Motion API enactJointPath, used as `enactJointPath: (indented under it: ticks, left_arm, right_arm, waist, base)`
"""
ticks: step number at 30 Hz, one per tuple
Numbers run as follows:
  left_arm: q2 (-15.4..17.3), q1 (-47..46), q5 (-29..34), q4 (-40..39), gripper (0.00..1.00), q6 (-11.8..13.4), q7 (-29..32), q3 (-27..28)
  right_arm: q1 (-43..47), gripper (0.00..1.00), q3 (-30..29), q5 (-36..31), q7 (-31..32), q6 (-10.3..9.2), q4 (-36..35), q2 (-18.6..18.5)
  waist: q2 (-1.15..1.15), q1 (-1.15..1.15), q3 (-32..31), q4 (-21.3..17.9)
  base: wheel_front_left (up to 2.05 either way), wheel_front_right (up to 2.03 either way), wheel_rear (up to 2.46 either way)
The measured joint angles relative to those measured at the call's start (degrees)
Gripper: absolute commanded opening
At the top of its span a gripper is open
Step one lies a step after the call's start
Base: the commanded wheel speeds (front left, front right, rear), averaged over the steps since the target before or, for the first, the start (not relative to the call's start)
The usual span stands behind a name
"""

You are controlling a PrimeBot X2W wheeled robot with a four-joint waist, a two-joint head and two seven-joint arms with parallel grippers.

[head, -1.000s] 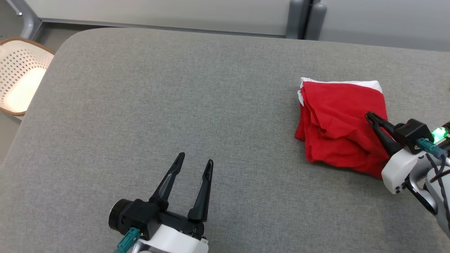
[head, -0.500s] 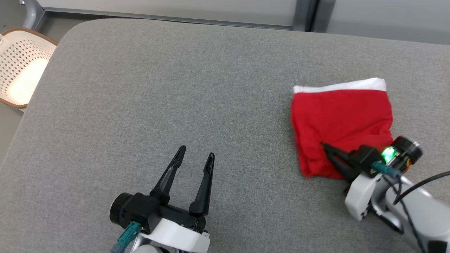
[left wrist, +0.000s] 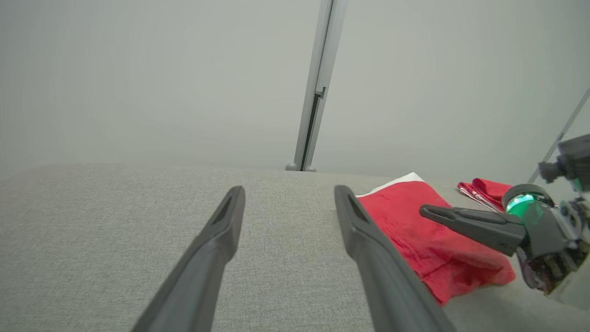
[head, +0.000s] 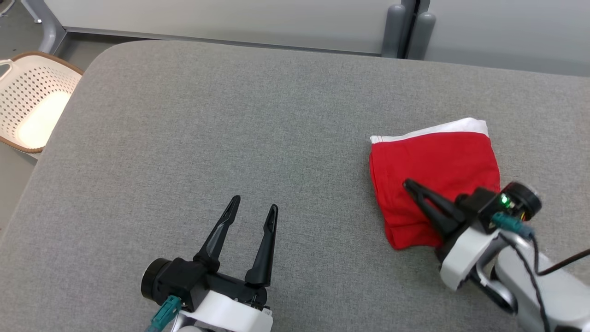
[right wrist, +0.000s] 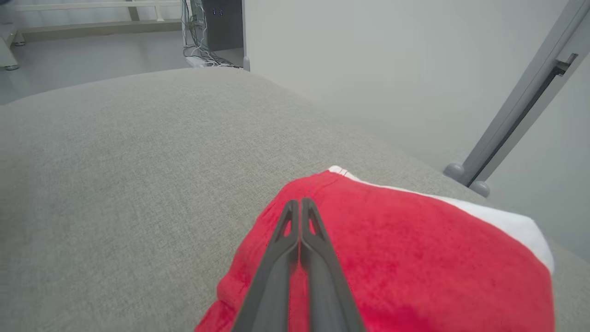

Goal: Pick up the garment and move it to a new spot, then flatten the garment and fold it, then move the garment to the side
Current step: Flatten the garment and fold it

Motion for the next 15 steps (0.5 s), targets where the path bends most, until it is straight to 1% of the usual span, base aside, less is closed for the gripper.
enactJointPath:
  ticks: [1,4,5,7,10,15]
  left_arm:
    - [0.0,0.0,0.0,0.0,1.00,0.0,0.0,0.0]
    - [0.0,0.0,0.0,0.0,1.00,-0.1,0.0,-0.1]
    - [0.0,0.0,0.0,0.0,1.00,-0.1,0.0,0.0]
    - [0.0,0.0,0.0,0.0,1.00,-0.1,0.0,-0.1]
    - [0.0,0.0,0.0,-0.1,1.00,-0.2,0.0,-0.5]
    - [0.0,-0.1,0.3,0.2,1.00,-0.6,0.0,-1.3]
  right_arm:
    - [0.7,0.00,-0.1,-0.4,0.0,0.00,0.0,0.1]
    - [3.9,0.00,2.1,0.3,0.0,0.01,1.5,1.4]
    - [4.0,0.00,1.8,0.5,0.0,0.01,2.0,1.8]
    - [3.3,0.00,0.0,0.6,0.0,0.00,4.0,2.7]
    - [1.5,0.00,-4.7,-0.4,0.0,0.00,8.0,5.1]
    - [-2.3,0.00,-8.2,-2.3,0.0,0.00,17.1,8.7]
  waist:
    - [0.00,0.00,-0.2,0.0]
    - [0.00,0.00,-0.8,0.0]
    - [0.00,0.00,-0.8,0.1]
    - [0.00,0.00,-0.8,0.1]
    - [0.00,0.00,-0.6,0.1]
    - [0.00,0.00,-0.1,0.5]
  base:
    - [0.00,0.00,0.00]
    - [0.00,0.00,0.00]
    - [0.00,0.00,0.00]
    - [0.00,0.00,0.00]
    - [0.00,0.00,0.00]
    - [0.00,0.00,0.00]
